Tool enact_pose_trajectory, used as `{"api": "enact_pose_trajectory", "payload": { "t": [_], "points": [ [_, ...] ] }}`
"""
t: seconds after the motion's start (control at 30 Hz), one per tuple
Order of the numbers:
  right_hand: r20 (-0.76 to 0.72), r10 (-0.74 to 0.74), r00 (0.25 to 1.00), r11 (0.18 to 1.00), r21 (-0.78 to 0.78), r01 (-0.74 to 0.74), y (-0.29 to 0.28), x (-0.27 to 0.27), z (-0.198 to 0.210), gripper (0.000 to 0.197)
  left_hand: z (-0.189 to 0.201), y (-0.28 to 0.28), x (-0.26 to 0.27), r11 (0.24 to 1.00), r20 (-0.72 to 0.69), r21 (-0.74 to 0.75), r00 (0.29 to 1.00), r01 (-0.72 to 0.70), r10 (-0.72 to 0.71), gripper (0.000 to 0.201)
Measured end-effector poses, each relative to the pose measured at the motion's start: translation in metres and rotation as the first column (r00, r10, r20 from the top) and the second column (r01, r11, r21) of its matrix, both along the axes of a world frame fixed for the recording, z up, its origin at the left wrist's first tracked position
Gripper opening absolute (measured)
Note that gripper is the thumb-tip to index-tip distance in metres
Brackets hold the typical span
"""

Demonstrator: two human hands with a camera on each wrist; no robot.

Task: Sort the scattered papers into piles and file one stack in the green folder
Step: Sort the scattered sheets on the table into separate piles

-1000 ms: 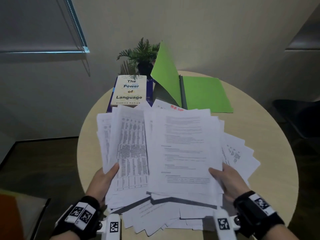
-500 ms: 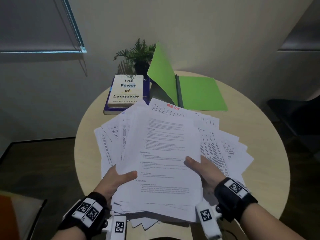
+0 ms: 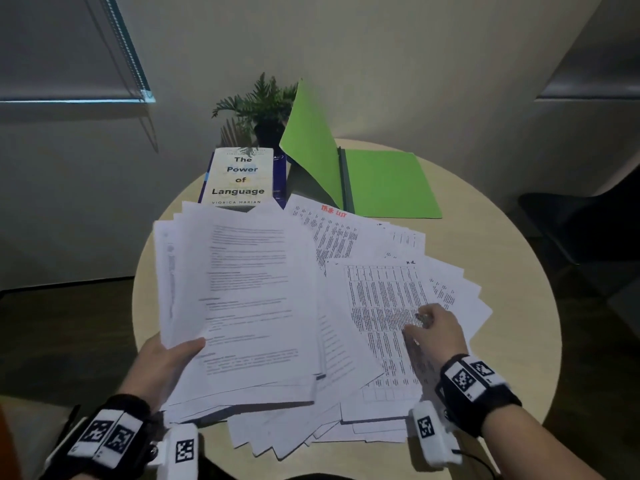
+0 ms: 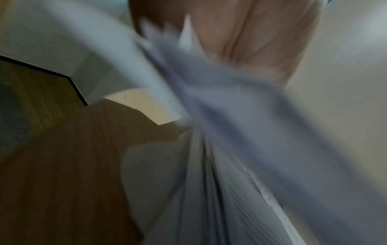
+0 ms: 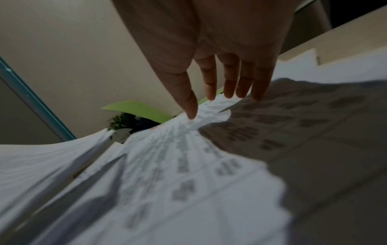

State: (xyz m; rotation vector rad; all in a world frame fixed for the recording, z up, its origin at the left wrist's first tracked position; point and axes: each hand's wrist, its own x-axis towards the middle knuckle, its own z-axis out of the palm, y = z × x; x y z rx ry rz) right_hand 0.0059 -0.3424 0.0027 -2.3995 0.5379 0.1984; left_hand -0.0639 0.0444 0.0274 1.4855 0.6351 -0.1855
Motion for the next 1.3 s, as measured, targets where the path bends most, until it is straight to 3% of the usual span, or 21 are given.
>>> {"api": "enact_pose_trajectory", "payload": {
  "t": [0.2,0.27,0.37,0.47,0.5,0.6,0.7,0.8,1.0,1.1,1.17,1.3],
  "points": [
    [-0.213,-0.062,0.975,0.979,-0.204,0.018,-0.012,0.004,-0.01,0.103,0.003,0.014,-0.004,1.0,-0.016,0.016,1.0,-0.022,0.022,0.037],
    [-0.254,-0.084,0.964,0.98,-0.195,0.034,-0.01,0.007,-0.008,0.109,0.005,0.013,-0.003,1.0,-0.019,0.017,0.999,-0.025,0.025,0.037],
    [-0.278,-0.1,0.956,0.99,-0.119,0.069,-0.008,0.007,-0.007,0.086,0.009,0.008,-0.002,1.0,-0.018,0.022,1.0,-0.021,0.021,0.036],
    [-0.195,-0.102,0.975,0.995,-0.018,0.1,-0.011,0.004,-0.007,0.023,0.01,0.001,-0.002,0.998,-0.041,0.064,0.999,-0.022,0.024,0.033],
    [-0.172,-0.109,0.979,0.994,-0.01,0.109,-0.013,0.003,-0.008,0.014,0.01,0.0,-0.002,0.997,-0.043,0.074,0.999,-0.014,0.018,0.033],
    [-0.103,-0.212,0.972,0.977,0.01,0.214,-0.021,-0.001,-0.003,0.017,0.01,-0.005,0.001,0.995,-0.049,0.104,0.999,-0.001,0.006,0.034],
    [-0.113,-0.343,0.933,0.939,-0.03,0.341,-0.028,-0.004,-0.002,0.043,0.011,-0.007,0.004,0.995,-0.068,0.103,0.998,0.009,-0.002,0.032],
    [-0.161,-0.381,0.911,0.925,-0.053,0.377,-0.029,-0.005,-0.005,0.057,0.013,-0.013,0.007,0.993,-0.067,0.112,0.997,0.035,-0.028,0.029],
    [-0.053,-0.468,0.882,0.876,0.099,0.471,-0.025,-0.006,-0.006,0.072,0.011,-0.022,0.015,0.99,-0.045,0.121,0.997,0.074,-0.069,0.031],
    [0.022,-0.416,0.909,0.905,0.105,0.412,-0.022,-0.006,-0.003,0.071,0.012,-0.023,0.017,0.99,-0.027,0.115,0.996,0.083,-0.08,0.028],
    [-0.015,-0.417,0.909,0.887,0.213,0.41,-0.019,-0.005,-0.005,0.067,0.011,-0.023,0.018,0.989,-0.021,0.116,0.996,0.092,-0.09,0.027],
    [-0.107,-0.438,0.893,0.784,0.441,0.437,-0.023,-0.001,-0.017,0.028,0.01,-0.025,0.018,0.989,-0.012,0.109,0.995,0.102,-0.102,0.024]
  ]
}}
